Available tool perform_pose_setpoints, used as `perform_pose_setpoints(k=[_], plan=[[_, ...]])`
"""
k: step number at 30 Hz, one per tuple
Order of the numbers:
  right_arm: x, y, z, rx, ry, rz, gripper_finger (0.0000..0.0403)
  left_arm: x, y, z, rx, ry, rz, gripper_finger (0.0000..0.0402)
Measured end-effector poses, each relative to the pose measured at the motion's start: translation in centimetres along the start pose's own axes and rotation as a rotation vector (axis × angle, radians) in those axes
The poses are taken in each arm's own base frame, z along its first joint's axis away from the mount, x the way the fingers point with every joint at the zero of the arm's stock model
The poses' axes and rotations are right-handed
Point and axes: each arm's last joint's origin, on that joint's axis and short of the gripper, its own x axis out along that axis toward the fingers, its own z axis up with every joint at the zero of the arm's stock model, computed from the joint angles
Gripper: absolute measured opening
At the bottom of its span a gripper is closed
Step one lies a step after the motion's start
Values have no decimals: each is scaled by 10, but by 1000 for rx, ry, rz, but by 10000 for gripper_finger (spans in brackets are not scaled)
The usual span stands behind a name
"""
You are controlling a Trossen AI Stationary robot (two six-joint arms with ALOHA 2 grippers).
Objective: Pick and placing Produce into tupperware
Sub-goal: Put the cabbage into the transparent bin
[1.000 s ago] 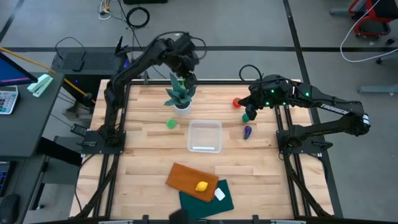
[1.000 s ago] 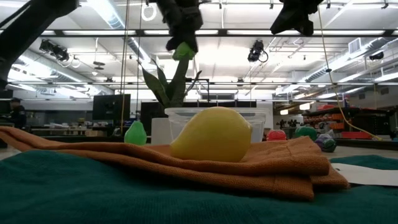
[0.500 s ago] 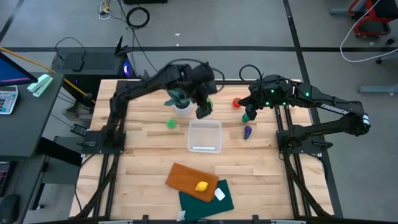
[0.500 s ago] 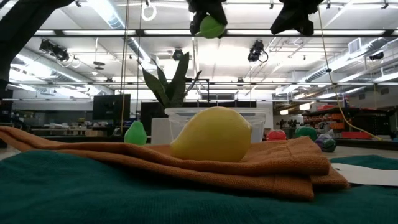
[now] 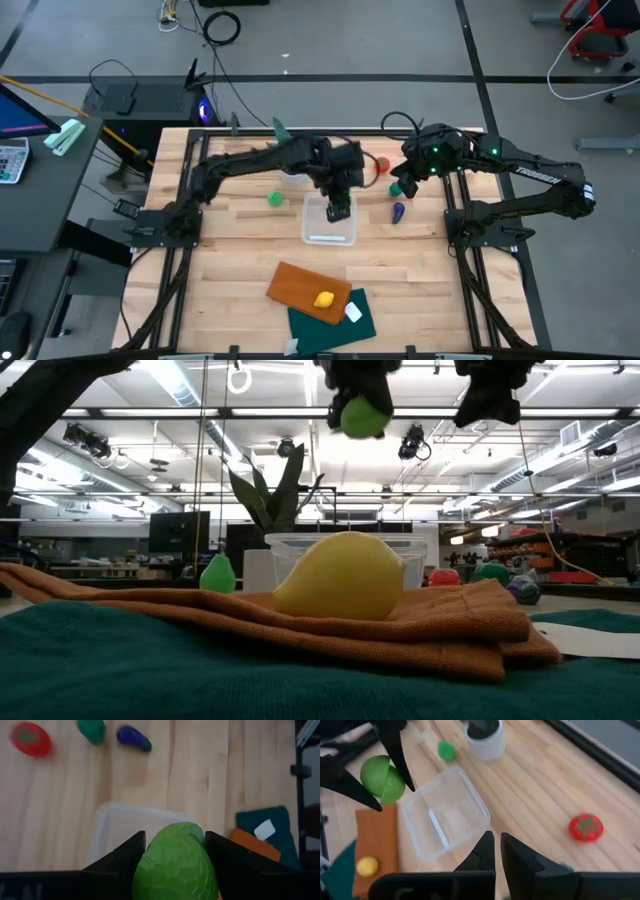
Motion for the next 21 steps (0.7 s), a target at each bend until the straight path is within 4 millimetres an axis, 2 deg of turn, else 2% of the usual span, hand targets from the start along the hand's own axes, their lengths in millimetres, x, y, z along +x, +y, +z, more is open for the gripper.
perform_pose_setpoints(k=[8, 13, 21], plan=[[-1, -4, -9, 7, 91, -39, 0, 55, -4, -10, 22, 158, 54, 213], [-7, -7, -15, 15, 113, -81, 0, 76, 1, -17, 12, 246, 119, 201], [-15, -8, -19, 29, 100, -95, 0, 103, 6, -21, -12, 280, 138, 213]])
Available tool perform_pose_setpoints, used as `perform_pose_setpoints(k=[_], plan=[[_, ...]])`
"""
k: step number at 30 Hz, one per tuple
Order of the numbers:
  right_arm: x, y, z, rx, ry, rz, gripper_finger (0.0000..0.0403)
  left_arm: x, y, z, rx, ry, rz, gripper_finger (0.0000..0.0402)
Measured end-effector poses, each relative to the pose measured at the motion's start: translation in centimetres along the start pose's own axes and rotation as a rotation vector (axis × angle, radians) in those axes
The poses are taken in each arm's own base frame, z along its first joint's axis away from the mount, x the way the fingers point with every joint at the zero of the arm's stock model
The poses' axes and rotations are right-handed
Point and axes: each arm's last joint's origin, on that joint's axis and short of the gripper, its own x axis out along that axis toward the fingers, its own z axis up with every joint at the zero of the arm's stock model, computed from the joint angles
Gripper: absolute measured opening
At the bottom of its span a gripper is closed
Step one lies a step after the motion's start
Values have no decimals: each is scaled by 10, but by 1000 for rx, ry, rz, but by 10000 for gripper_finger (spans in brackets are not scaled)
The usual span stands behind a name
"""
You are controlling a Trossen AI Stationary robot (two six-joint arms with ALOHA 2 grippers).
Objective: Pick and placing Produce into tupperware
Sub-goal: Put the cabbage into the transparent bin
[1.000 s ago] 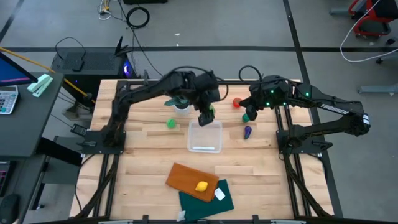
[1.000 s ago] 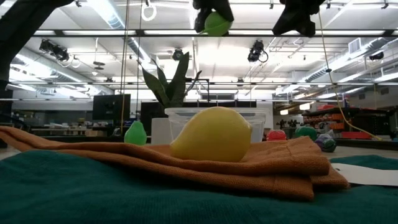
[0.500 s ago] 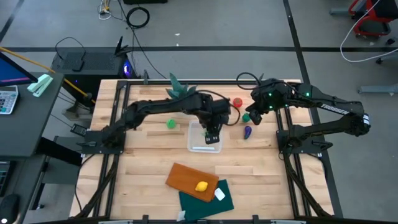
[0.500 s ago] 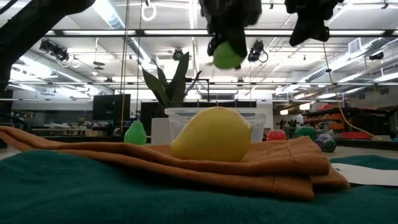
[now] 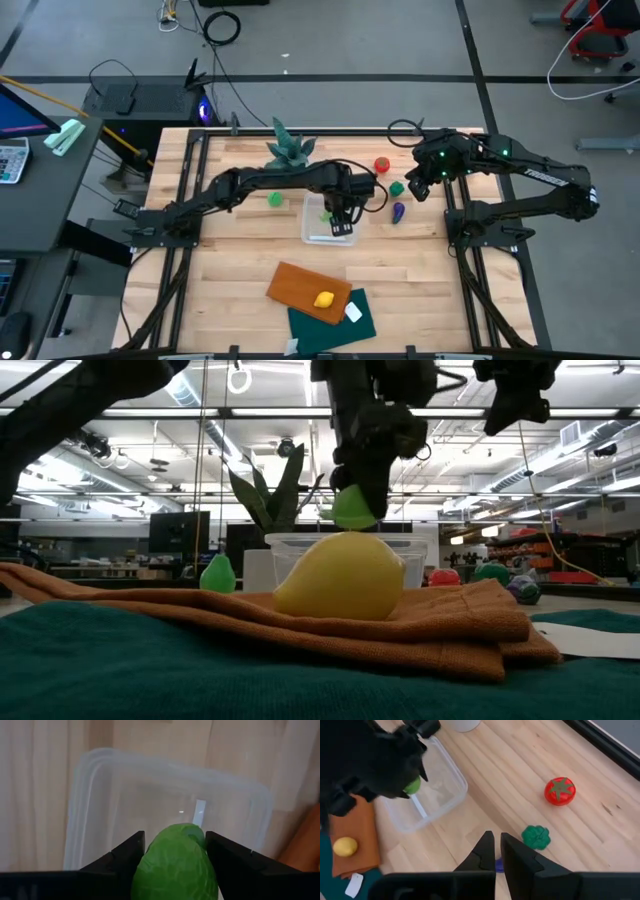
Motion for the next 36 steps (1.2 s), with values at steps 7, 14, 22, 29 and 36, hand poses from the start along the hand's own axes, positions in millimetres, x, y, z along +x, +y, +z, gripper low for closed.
perform_pose_setpoints(k=[7, 14, 22, 29, 36], plan=[[-1, 0, -1, 1, -1, 1, 0, 17, 2, 3, -2, 8, 14, 201], [-1, 0, -1, 1, -2, 0, 0, 27, 2, 4, -10, 21, 26, 214], [-1, 0, -1, 1, -3, -1, 0, 26, 9, 5, -20, 8, 61, 201], [-1, 0, -1, 1, -3, -1, 0, 37, 11, 7, -16, 14, 63, 213], [-1, 0, -1, 0, -3, 0, 0, 45, 15, 5, -20, 51, 66, 201]])
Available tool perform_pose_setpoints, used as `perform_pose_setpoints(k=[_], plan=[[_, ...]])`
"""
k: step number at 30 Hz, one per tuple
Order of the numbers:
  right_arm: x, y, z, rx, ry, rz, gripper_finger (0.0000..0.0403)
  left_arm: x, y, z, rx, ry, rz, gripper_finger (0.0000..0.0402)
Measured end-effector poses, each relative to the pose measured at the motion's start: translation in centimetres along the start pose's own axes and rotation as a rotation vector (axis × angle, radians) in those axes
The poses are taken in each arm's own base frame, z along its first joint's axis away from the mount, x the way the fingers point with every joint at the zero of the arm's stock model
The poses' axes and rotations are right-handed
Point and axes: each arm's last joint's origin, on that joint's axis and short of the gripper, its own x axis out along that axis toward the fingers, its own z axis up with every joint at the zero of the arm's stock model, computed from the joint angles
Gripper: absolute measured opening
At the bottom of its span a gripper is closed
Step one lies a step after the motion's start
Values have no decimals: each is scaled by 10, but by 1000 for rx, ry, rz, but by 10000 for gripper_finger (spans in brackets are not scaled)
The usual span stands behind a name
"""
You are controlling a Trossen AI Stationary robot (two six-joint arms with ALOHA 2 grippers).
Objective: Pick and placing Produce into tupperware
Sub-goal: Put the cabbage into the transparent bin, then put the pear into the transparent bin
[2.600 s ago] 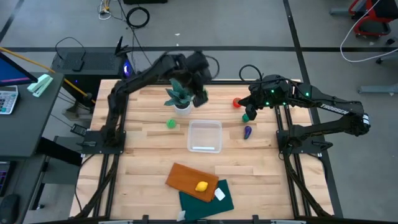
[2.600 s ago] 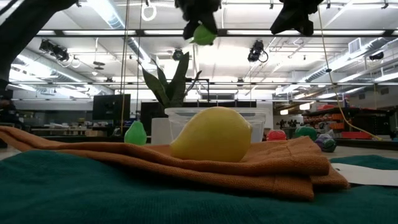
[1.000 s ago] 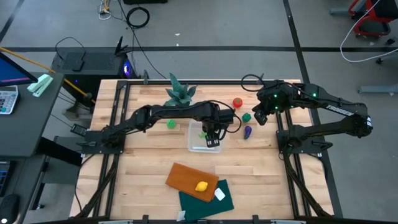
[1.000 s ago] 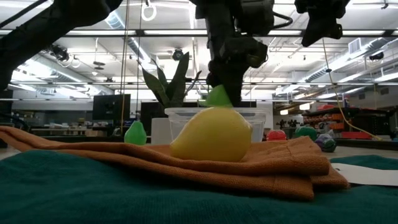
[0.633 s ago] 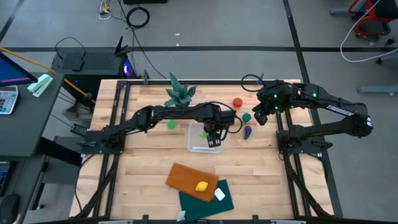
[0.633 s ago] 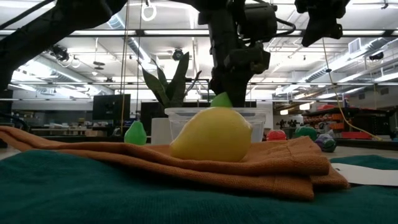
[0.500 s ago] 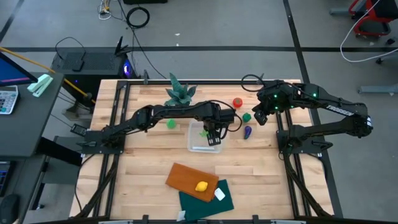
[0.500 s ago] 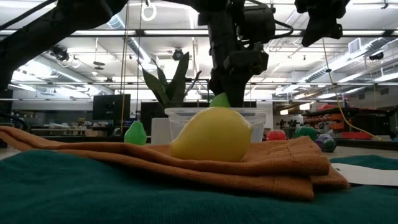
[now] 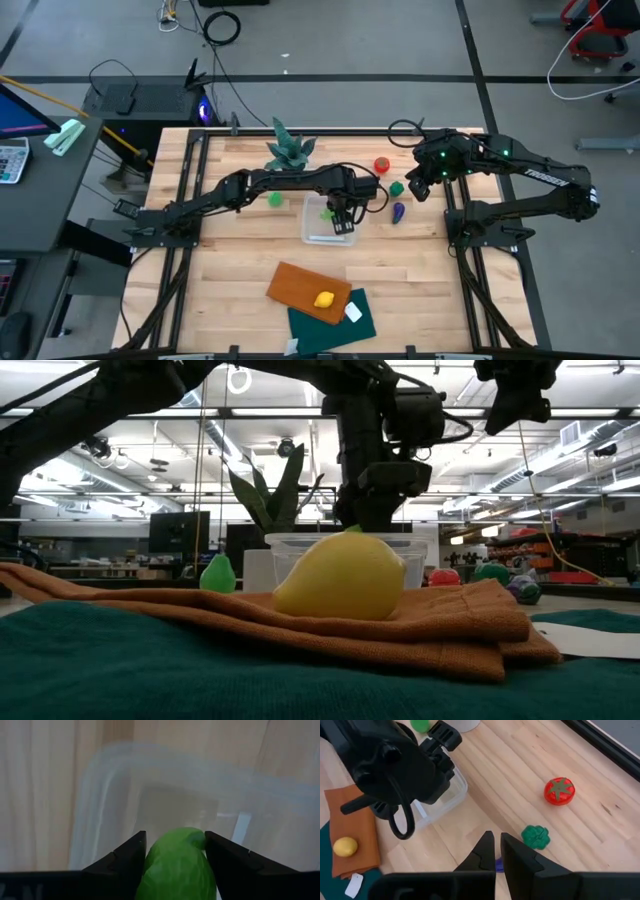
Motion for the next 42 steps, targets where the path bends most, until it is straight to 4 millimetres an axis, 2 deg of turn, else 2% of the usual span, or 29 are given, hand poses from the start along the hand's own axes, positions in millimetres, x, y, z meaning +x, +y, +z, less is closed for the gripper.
perform_pose_setpoints(k=[9, 19, 22, 30, 42], plan=[[0, 0, 0, 6, 0, 0, 0, 2, 0, 1, 2, -4, -1, 222], [0, 0, 0, 12, 1, 0, 0, 2, 0, 0, 24, -1, 0, 222], [0, 0, 0, 13, 1, 2, 0, -5, 1, 0, 23, -3, 0, 223], [0, 0, 0, 11, 7, 14, 0, -45, 14, -6, -4, -40, 4, 211], [0, 0, 0, -16, 3, 6, 0, -142, 41, -27, -186, -233, 11, 207]])
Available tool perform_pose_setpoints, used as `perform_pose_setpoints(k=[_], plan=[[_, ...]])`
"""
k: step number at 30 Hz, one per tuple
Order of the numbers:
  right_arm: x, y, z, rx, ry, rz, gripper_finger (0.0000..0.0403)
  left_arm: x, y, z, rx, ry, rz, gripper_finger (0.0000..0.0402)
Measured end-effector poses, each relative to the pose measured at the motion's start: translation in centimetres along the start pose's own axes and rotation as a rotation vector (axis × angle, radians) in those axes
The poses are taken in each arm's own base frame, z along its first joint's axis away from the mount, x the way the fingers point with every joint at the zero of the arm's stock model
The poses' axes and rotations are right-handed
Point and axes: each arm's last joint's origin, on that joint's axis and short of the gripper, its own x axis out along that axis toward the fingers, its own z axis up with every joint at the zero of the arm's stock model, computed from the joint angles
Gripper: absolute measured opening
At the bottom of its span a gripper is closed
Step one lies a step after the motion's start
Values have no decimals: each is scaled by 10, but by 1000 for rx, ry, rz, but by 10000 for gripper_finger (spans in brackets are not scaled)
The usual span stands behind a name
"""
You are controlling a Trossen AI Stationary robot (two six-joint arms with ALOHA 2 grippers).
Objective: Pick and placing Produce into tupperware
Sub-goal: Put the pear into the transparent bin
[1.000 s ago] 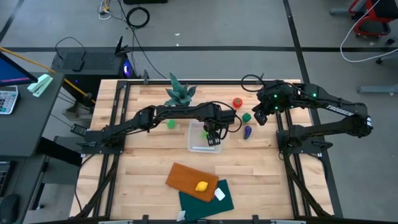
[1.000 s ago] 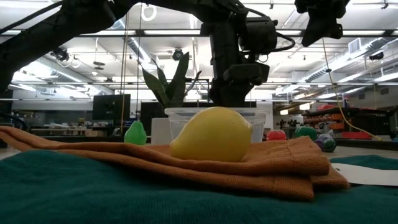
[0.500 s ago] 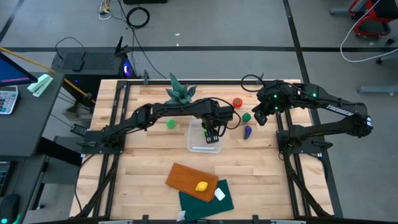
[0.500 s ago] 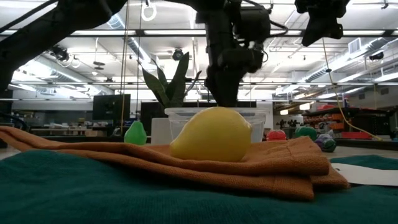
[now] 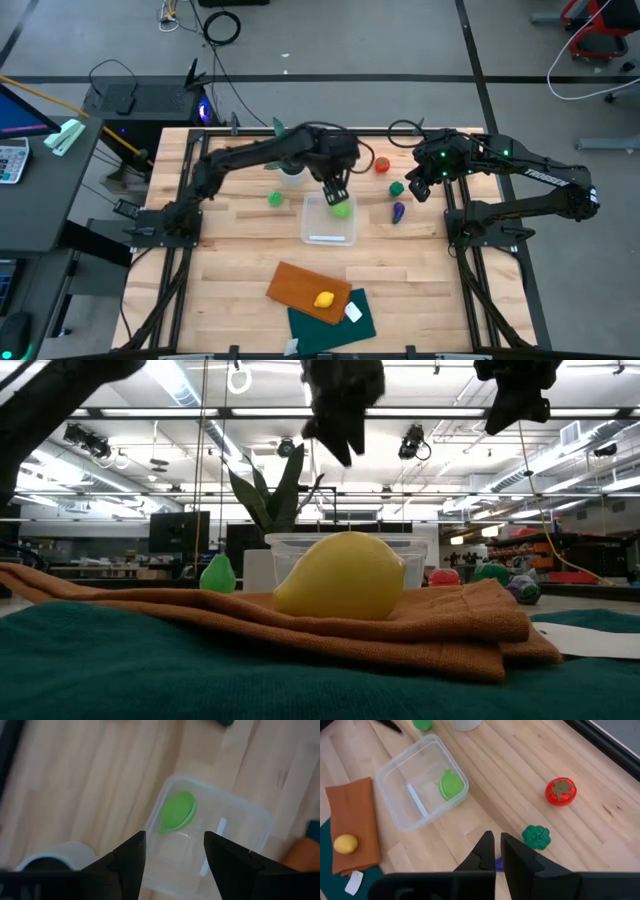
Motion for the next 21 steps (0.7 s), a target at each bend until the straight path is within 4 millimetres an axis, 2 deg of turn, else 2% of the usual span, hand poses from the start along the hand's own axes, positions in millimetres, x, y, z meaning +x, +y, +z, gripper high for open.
perform_pose_setpoints(k=[14, 17, 21], plan=[[0, 0, 0, -28, 0, -2, 0, -115, 7, -23, -133, -260, 54, 196], [0, 0, 0, -45, 0, -2, 0, -128, 1, -28, -148, -318, 115, 194], [0, 0, 0, -69, 0, -3, 0, -128, -15, -28, -154, -379, 93, 186]])
